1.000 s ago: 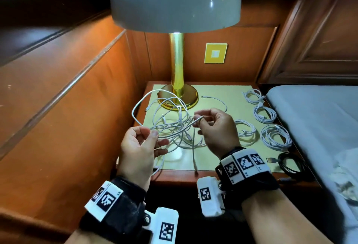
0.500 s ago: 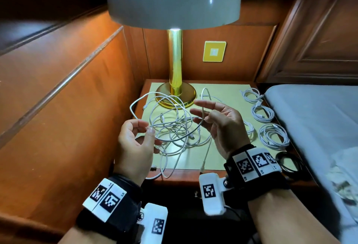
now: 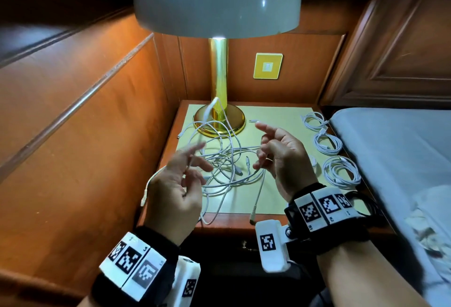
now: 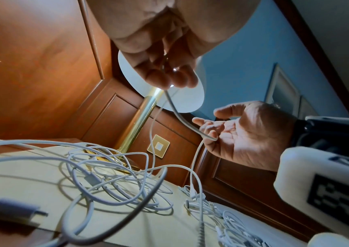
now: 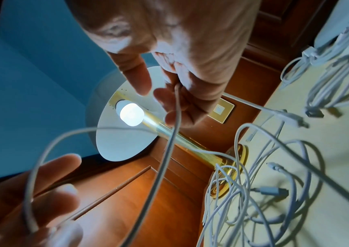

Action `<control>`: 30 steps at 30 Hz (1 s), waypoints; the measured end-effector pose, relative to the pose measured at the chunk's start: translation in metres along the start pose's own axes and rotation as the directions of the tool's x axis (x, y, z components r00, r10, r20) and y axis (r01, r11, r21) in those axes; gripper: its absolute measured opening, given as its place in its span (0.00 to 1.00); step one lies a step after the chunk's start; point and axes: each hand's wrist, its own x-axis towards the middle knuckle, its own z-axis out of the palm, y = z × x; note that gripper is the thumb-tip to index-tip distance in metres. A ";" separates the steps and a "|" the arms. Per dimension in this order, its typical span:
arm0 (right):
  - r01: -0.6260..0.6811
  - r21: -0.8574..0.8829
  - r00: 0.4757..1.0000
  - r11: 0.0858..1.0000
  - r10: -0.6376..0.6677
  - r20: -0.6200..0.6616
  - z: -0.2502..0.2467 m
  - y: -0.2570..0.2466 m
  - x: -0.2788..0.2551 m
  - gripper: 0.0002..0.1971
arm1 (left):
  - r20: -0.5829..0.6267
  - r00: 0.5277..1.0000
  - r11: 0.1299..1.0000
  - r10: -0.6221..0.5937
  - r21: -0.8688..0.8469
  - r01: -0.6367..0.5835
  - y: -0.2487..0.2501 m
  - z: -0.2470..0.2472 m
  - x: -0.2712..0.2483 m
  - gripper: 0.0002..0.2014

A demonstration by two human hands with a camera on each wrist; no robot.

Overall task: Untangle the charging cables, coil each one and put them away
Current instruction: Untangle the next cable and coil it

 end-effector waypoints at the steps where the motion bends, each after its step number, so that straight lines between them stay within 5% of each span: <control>1: -0.046 0.053 0.999 0.998 0.046 0.004 0.002 0.000 0.001 0.18 | 0.051 0.998 0.999 0.046 0.008 -0.047 0.001 -0.002 -0.001 0.23; 4: -0.174 0.182 0.985 0.968 0.174 0.014 0.003 -0.002 0.001 0.28 | 0.187 0.969 0.986 0.164 0.006 -0.168 0.000 -0.003 -0.002 0.25; 7: -0.224 0.122 0.974 0.967 0.220 0.049 0.001 -0.005 0.002 0.39 | 0.355 0.916 0.981 0.185 -0.006 -0.195 -0.002 -0.002 -0.004 0.25; 12: -0.076 0.048 0.993 0.996 0.080 -0.091 -0.001 -0.004 0.005 0.13 | 0.469 0.879 0.996 -0.086 0.062 0.064 -0.012 0.000 -0.009 0.24; 15: -0.003 -0.044 0.992 0.999 -0.002 -0.124 -0.002 0.002 0.006 0.18 | 0.553 0.811 0.981 -0.192 0.090 0.170 -0.012 0.000 -0.010 0.22; 18: 0.088 -0.120 0.996 0.989 -0.090 -0.016 0.002 0.002 0.000 0.21 | 0.617 0.746 0.955 -0.252 0.034 0.295 -0.004 0.001 -0.007 0.22; 22: 0.224 -0.329 0.956 0.917 -0.142 0.255 0.011 -0.003 -0.014 0.20 | 0.439 0.786 0.794 -0.435 -0.224 0.564 -0.005 0.001 0.007 0.23; 27: 0.349 -0.443 0.831 0.826 -0.055 0.553 0.027 0.004 -0.035 0.14 | 0.381 0.610 0.443 -0.695 -0.443 0.780 -0.007 0.001 0.016 0.30; 30: 0.359 -0.468 0.757 0.807 0.041 0.652 0.033 0.004 -0.043 0.12 | 0.435 0.543 0.341 -0.719 -0.460 0.820 -0.008 0.001 0.018 0.21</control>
